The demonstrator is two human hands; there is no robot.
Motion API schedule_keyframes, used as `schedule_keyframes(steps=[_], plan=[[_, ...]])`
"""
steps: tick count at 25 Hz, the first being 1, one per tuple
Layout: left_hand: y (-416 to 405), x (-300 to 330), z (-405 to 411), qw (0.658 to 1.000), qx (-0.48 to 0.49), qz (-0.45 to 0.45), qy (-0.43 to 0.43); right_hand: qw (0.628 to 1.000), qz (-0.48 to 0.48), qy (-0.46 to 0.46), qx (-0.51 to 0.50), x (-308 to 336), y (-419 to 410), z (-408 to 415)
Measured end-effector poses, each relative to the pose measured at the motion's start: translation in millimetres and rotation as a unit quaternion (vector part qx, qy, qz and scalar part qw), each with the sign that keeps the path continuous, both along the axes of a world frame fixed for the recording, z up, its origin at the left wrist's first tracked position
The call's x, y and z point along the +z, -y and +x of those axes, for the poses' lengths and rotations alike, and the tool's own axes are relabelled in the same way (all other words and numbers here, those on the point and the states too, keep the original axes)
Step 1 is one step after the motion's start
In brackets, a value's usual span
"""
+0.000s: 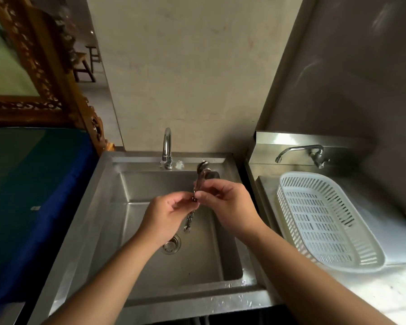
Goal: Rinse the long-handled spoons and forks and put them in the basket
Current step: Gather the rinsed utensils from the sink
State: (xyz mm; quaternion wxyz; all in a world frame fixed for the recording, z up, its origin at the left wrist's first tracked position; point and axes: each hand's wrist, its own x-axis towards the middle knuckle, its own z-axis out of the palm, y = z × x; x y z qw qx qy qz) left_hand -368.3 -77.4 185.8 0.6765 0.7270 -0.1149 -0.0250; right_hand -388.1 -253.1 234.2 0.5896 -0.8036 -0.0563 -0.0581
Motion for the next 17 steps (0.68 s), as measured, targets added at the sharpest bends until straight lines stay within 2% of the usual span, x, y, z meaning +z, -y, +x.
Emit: schedule_keyframes(steps=[5,11,13,17], plan=[[14.6,4.2,-17.4,0.999,-0.005,-0.042,0.011,0.994,-0.075,0.021,-0.081,1.6,-2.7,-24.3],[62.0,-2.7,-29.4,0.999,-0.023,-0.037,-0.015,0.994,-0.044,-0.009,-0.103,-8.7,44.3,-42.2],[83.9,-4.2,-33.4,0.998,-0.042,-0.038,-0.038,0.994,-0.015,-0.02,-0.106,-16.1,67.1,-48.7],[155.7,-4.6,-41.9,0.994,-0.073,-0.022,-0.072,0.986,0.11,-0.062,-0.105,-23.8,138.5,-68.1]])
